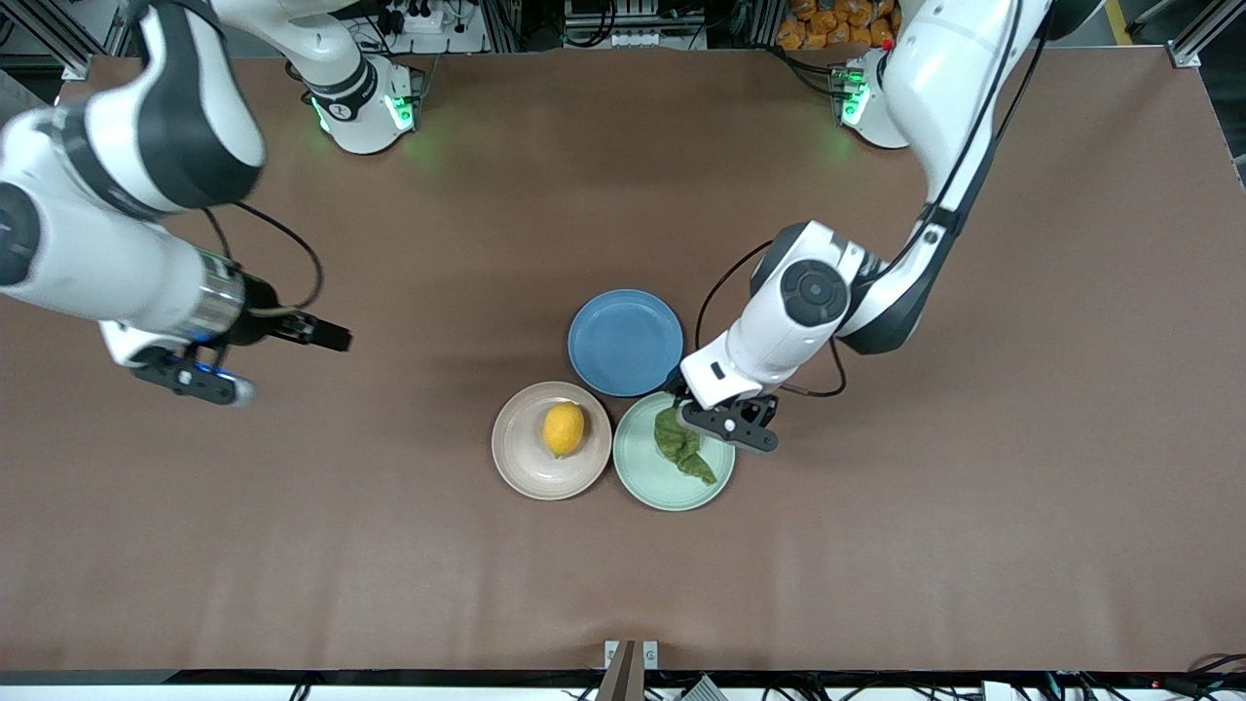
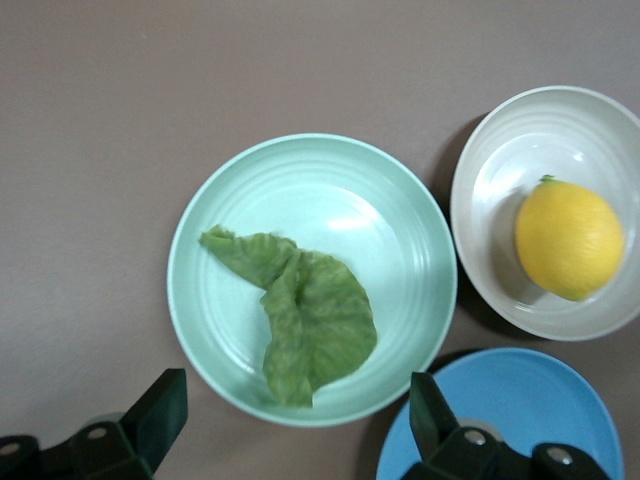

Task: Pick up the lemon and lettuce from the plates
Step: 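Reach the right gripper to the lemon while the left gripper reaches the lettuce, then close the right gripper on the lemon while the left gripper grasps the lettuce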

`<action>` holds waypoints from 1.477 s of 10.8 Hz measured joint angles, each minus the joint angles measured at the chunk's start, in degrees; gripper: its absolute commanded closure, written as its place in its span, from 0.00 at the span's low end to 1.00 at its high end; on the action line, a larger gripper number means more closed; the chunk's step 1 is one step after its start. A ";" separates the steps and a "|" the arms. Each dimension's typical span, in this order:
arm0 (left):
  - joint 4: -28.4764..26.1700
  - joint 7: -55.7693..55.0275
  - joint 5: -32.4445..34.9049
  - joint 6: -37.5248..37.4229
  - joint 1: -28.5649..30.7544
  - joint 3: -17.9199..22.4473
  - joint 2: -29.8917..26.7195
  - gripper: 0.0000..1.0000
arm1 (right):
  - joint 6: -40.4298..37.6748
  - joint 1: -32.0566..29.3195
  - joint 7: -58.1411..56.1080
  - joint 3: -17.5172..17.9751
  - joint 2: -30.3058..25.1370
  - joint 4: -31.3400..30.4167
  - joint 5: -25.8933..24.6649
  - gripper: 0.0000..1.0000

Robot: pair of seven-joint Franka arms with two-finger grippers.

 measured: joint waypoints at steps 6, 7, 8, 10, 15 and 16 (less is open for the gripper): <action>0.16 -1.46 3.07 7.22 -1.05 0.34 6.78 0.13 | 9.15 7.08 5.15 0.03 8.04 -0.17 0.11 0.00; 0.17 -1.71 3.15 8.37 -1.52 0.75 7.79 0.13 | 11.42 8.17 6.79 0.04 9.35 -0.19 0.16 0.00; 0.24 -1.95 3.19 9.07 -2.29 1.63 8.54 0.13 | 13.83 9.42 8.28 0.05 10.73 -0.20 0.24 0.00; 0.29 -3.30 3.20 10.55 -4.27 3.80 9.42 0.21 | 19.82 12.41 13.20 0.07 14.30 -0.27 0.41 0.00; 0.49 -3.74 3.21 12.33 -5.02 4.71 10.47 0.62 | 29.82 15.91 19.12 0.07 22.09 -0.07 0.46 0.00; 0.51 -3.75 3.21 12.34 -5.04 4.72 10.47 0.67 | 31.22 16.17 21.40 0.06 23.02 0.42 0.47 0.00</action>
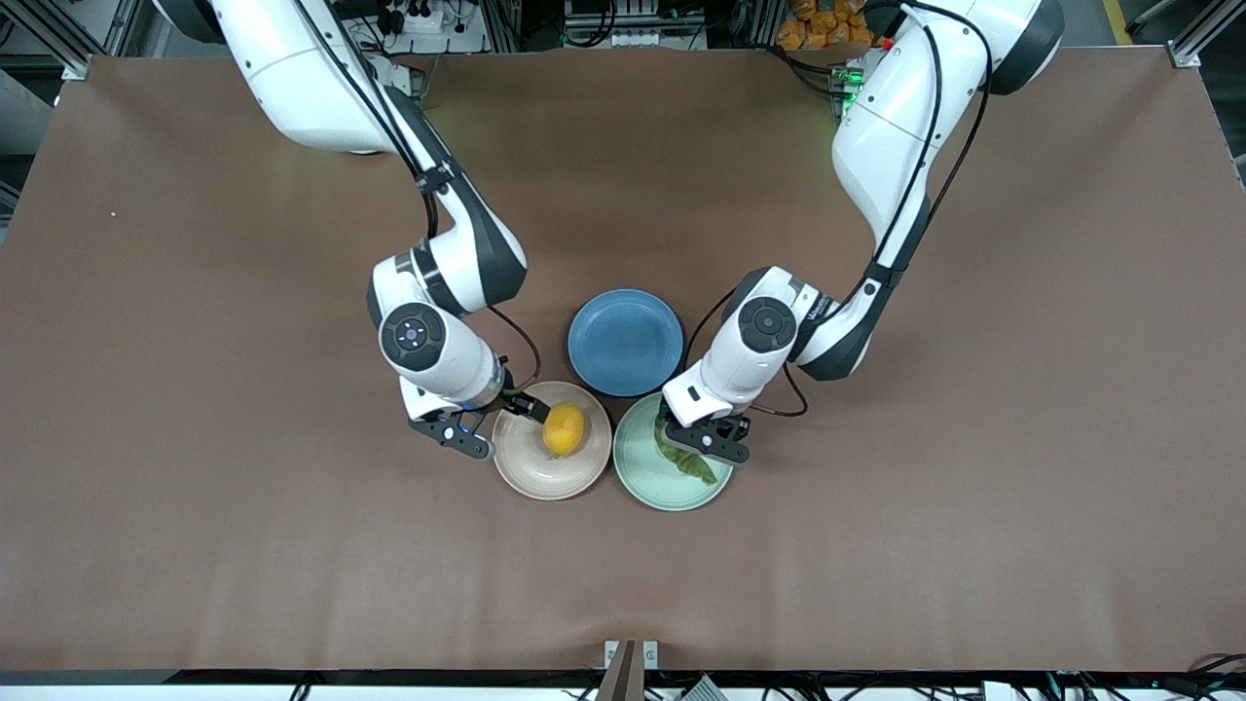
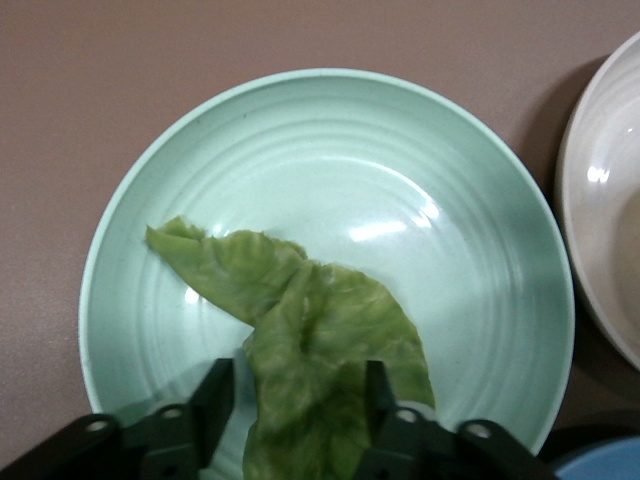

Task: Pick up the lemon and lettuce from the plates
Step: 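Close the right gripper on the lemon while the left gripper grasps the lettuce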

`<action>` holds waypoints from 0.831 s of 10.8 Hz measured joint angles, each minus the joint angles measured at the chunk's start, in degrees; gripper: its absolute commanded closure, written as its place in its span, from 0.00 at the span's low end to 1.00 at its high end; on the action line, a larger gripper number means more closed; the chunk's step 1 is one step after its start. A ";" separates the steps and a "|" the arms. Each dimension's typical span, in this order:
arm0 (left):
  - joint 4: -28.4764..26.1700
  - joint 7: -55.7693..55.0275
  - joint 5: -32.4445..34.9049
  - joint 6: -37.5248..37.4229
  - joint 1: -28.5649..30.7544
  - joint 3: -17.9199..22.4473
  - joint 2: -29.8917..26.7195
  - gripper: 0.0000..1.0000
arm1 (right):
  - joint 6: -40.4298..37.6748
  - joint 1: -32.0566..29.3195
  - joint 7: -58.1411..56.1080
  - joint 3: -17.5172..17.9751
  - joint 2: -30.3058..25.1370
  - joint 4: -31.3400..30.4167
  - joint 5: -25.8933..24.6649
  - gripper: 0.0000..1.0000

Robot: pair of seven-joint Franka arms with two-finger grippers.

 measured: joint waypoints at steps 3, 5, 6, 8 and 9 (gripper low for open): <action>0.10 0.00 0.00 0.03 -0.03 0.01 0.00 0.91 | 0.82 0.47 7.79 0.01 2.38 2.84 0.05 0.00; 0.23 -0.36 0.00 0.11 -0.04 0.01 -0.01 1.00 | 1.42 1.04 10.95 0.02 3.79 4.37 0.06 0.00; 0.43 -0.72 0.00 0.29 -0.05 0.01 -0.02 1.00 | 2.44 1.53 12.15 0.03 4.44 4.77 0.06 0.00; 1.51 -1.03 0.01 0.46 0.01 0.13 -0.52 1.00 | 5.59 3.13 13.28 0.05 5.96 4.87 0.06 0.00; 1.94 -1.29 0.01 0.04 0.22 0.26 -1.53 1.00 | 7.28 3.91 13.72 0.06 6.99 4.97 0.06 0.00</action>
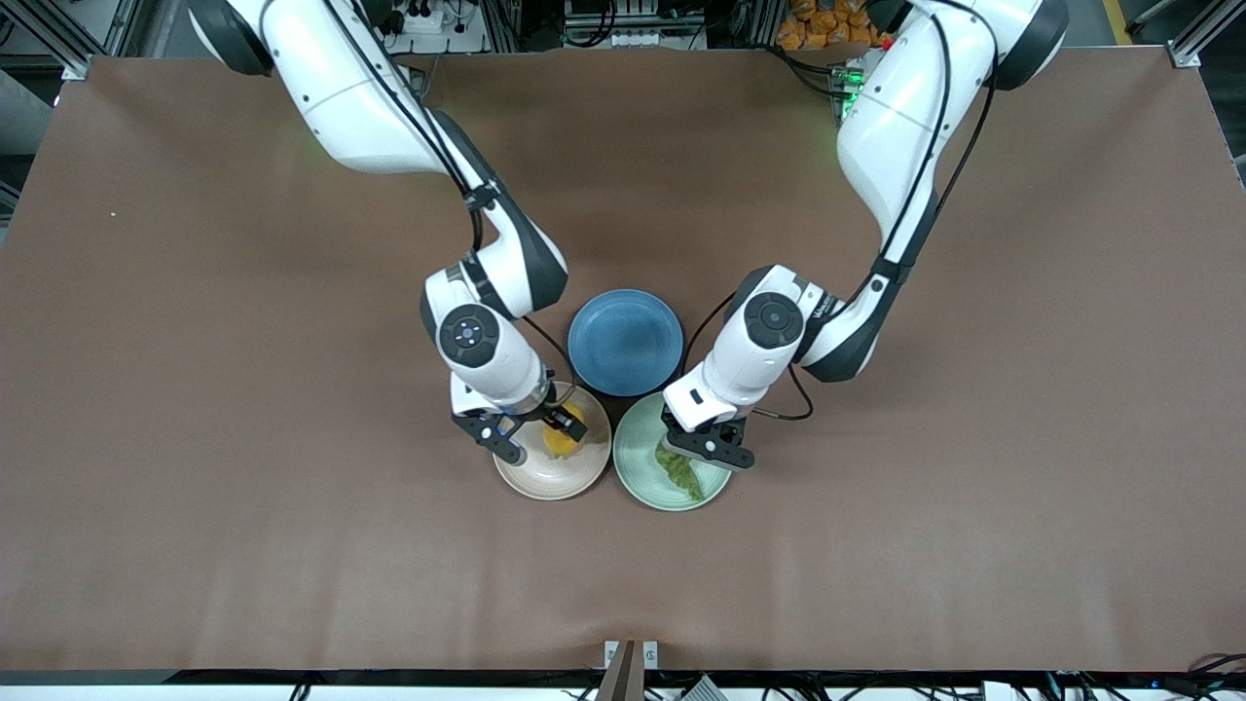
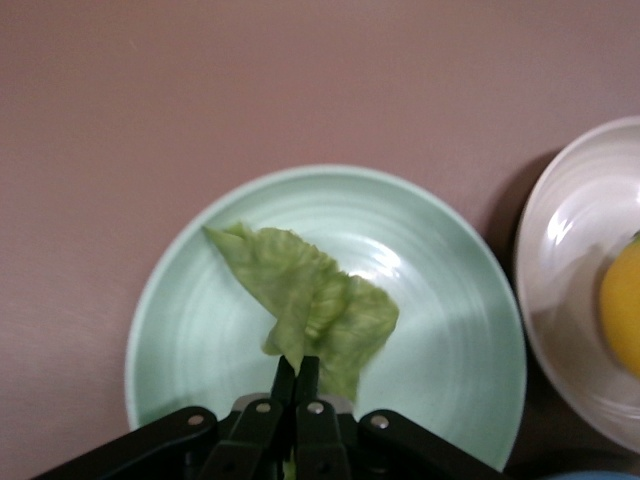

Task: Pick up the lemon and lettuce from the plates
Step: 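Close the right gripper on the lemon while the left gripper grasps the lettuce, then lift the lettuce with the left gripper and set it beside the plates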

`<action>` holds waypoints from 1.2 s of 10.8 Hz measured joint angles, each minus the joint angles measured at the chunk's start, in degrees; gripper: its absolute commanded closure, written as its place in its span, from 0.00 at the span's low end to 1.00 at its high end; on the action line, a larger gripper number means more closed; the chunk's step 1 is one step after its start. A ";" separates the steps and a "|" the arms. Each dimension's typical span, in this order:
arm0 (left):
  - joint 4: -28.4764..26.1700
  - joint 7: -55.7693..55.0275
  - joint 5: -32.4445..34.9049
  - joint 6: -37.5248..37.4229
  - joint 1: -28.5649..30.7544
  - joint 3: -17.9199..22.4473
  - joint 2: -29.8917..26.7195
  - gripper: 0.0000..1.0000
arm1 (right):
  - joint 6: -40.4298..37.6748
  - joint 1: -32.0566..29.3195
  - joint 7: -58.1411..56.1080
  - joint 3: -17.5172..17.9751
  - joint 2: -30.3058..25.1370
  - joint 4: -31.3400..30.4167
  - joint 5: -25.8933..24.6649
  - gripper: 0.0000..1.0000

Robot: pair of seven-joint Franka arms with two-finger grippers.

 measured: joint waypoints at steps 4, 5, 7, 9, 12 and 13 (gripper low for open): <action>0.97 -0.79 -2.49 -11.48 4.27 0.20 -10.06 1.00 | 2.19 0.51 0.65 -0.12 3.56 2.26 0.00 0.00; 0.92 -0.79 -2.84 -14.75 6.30 0.17 -12.48 1.00 | 2.19 0.57 0.65 -0.10 3.82 2.47 0.00 0.00; 0.64 -0.79 -2.95 -18.11 9.69 0.17 -14.88 1.00 | 2.19 0.85 0.65 -0.09 4.30 2.71 0.00 0.28; -0.04 2.00 -2.95 -20.00 13.60 0.35 -15.08 1.00 | 2.19 1.00 0.65 -0.09 4.67 2.75 0.00 0.47; -2.61 14.62 -2.98 -24.34 22.80 0.43 -15.00 0.98 | 2.19 1.04 0.65 -0.10 4.77 2.86 0.00 0.60; -3.17 16.50 -2.99 -25.77 24.90 0.40 -14.99 0.97 | 2.19 1.05 0.65 -0.10 4.79 2.86 0.00 0.70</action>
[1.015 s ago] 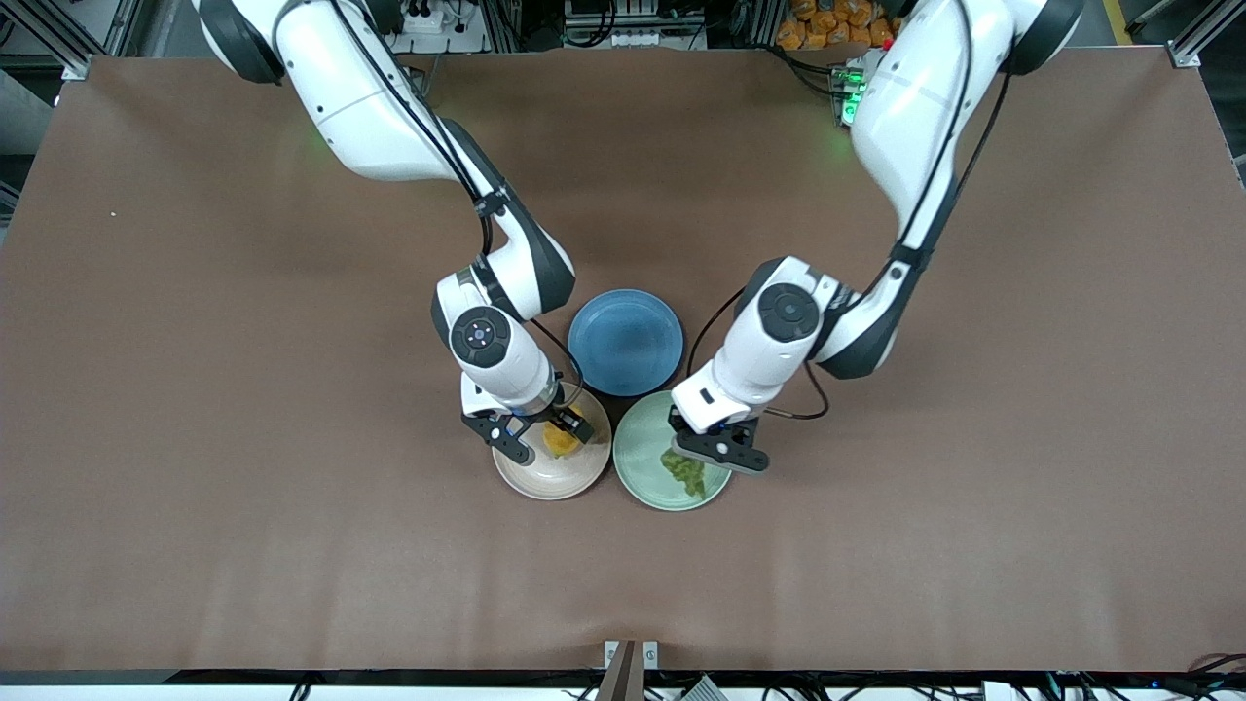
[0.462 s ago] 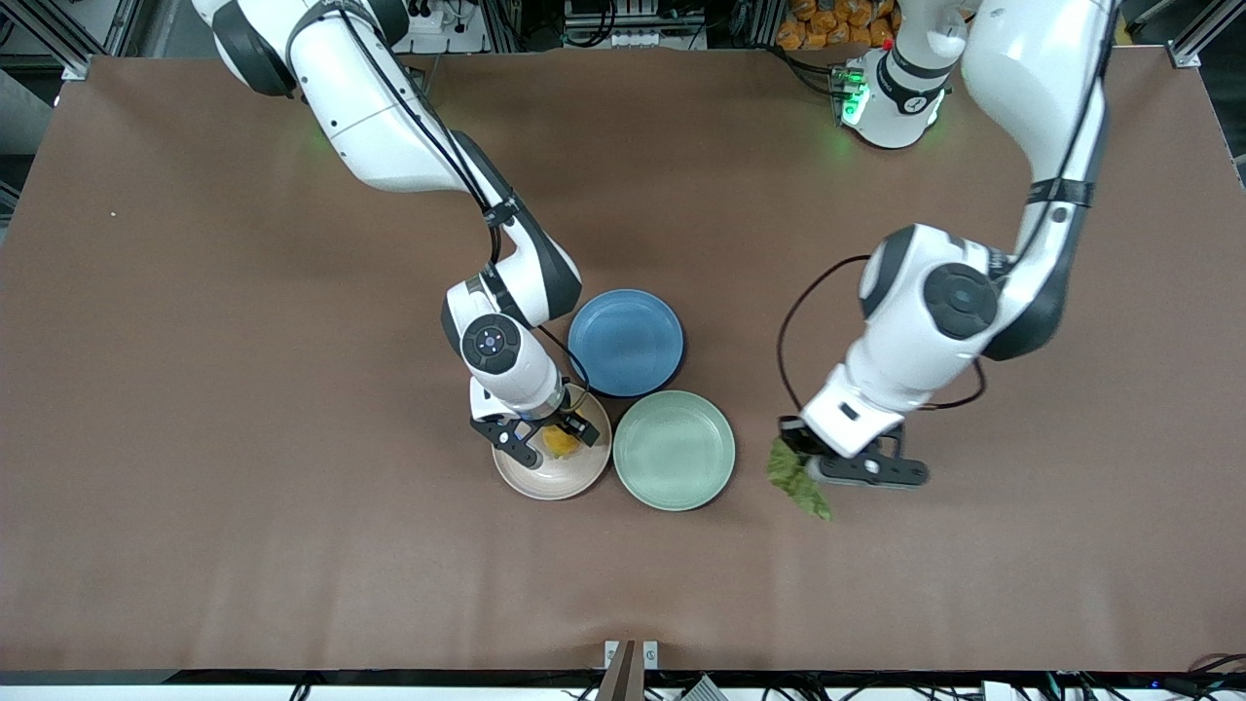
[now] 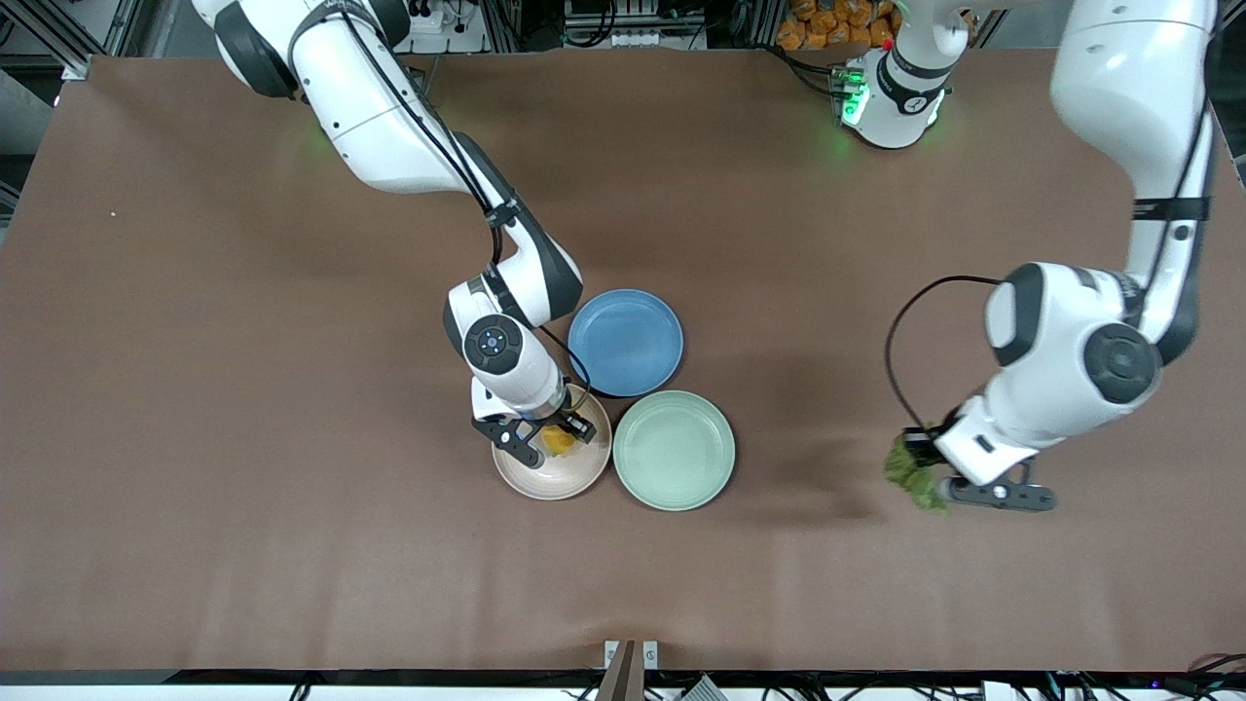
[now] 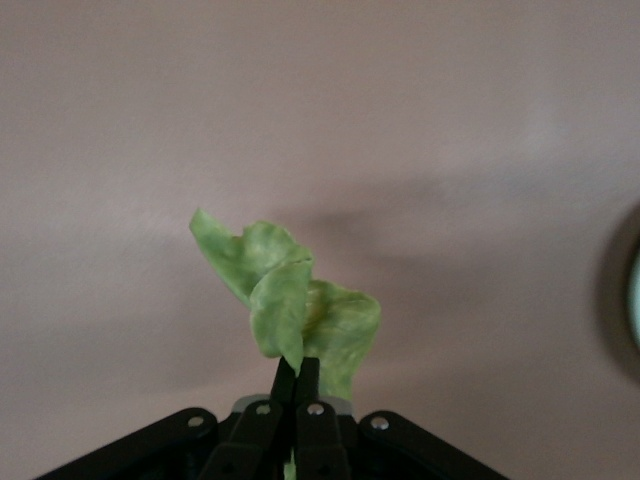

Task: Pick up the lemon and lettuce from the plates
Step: 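Lift the lettuce with the left gripper and set it beside the plates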

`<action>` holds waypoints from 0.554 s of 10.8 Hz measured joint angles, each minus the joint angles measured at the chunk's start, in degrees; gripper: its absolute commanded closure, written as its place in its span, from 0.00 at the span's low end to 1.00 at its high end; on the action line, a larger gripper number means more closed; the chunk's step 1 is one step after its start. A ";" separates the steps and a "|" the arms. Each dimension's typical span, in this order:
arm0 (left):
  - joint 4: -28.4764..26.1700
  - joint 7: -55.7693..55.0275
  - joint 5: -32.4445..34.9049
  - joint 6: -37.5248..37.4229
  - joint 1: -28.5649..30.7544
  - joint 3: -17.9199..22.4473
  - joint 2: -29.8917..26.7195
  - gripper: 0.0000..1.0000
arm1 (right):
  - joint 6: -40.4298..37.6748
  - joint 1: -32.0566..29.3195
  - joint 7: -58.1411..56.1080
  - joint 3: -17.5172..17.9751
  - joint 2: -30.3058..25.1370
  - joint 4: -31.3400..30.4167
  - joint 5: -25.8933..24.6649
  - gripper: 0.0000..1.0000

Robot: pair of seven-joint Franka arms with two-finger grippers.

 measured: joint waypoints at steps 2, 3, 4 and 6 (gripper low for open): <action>-1.94 1.43 0.00 -1.01 2.06 -0.01 0.28 0.82 | 0.02 0.00 0.00 0.00 0.03 0.01 -0.02 0.93; -2.73 1.45 0.00 -1.02 2.52 -0.02 0.98 0.75 | 0.04 0.01 0.00 0.00 0.04 0.01 -0.02 0.95; -3.13 1.45 0.00 -0.94 2.80 -0.02 2.26 0.72 | 0.04 0.01 -0.01 -0.01 0.05 0.03 -0.03 0.98; -3.26 1.45 0.00 1.04 2.95 0.03 5.56 0.44 | 0.03 -0.06 -0.09 -0.17 0.06 0.09 -0.03 0.98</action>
